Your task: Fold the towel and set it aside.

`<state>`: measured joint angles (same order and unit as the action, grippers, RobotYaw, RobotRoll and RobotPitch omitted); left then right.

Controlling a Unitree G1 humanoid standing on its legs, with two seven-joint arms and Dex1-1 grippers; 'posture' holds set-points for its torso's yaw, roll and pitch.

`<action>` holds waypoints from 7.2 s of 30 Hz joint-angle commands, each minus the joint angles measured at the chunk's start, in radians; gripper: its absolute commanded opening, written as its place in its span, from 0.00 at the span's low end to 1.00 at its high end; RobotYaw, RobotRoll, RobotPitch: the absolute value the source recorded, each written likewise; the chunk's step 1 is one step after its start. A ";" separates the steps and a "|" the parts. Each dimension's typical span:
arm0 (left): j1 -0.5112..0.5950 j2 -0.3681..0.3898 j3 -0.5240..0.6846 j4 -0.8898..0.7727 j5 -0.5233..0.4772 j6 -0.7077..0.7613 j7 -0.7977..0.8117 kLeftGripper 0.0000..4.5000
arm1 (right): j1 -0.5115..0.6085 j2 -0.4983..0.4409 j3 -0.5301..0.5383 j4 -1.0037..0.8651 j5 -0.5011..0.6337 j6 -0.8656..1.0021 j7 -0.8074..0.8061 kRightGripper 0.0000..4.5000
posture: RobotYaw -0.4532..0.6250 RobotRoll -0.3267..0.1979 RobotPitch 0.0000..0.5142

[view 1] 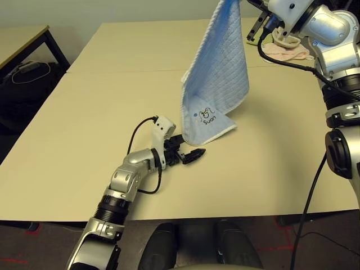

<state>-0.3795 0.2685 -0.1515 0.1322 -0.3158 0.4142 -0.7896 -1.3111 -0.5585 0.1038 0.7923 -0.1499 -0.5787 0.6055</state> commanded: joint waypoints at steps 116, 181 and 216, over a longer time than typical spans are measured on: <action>-0.520 0.632 0.222 0.125 0.109 0.209 0.002 0.01 | 0.417 -0.257 -0.189 -0.179 0.327 0.505 0.366 0.00 | 0.48 0.62 0.24; 0.128 0.878 0.214 -0.161 -0.044 0.301 -0.397 0.01 | 0.877 -0.372 -0.065 -0.731 0.437 0.921 0.664 0.00 | 0.48 0.62 0.29; 0.055 1.029 0.112 -0.064 0.012 0.174 -0.650 0.01 | 0.886 -0.548 -0.031 -0.730 0.425 0.952 0.901 0.00 | 0.47 0.62 0.32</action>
<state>-0.3418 1.2545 -0.0305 0.0489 -0.3352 0.5820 -1.4275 -0.4447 -1.0643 0.0696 0.0471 0.2940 0.3649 1.4924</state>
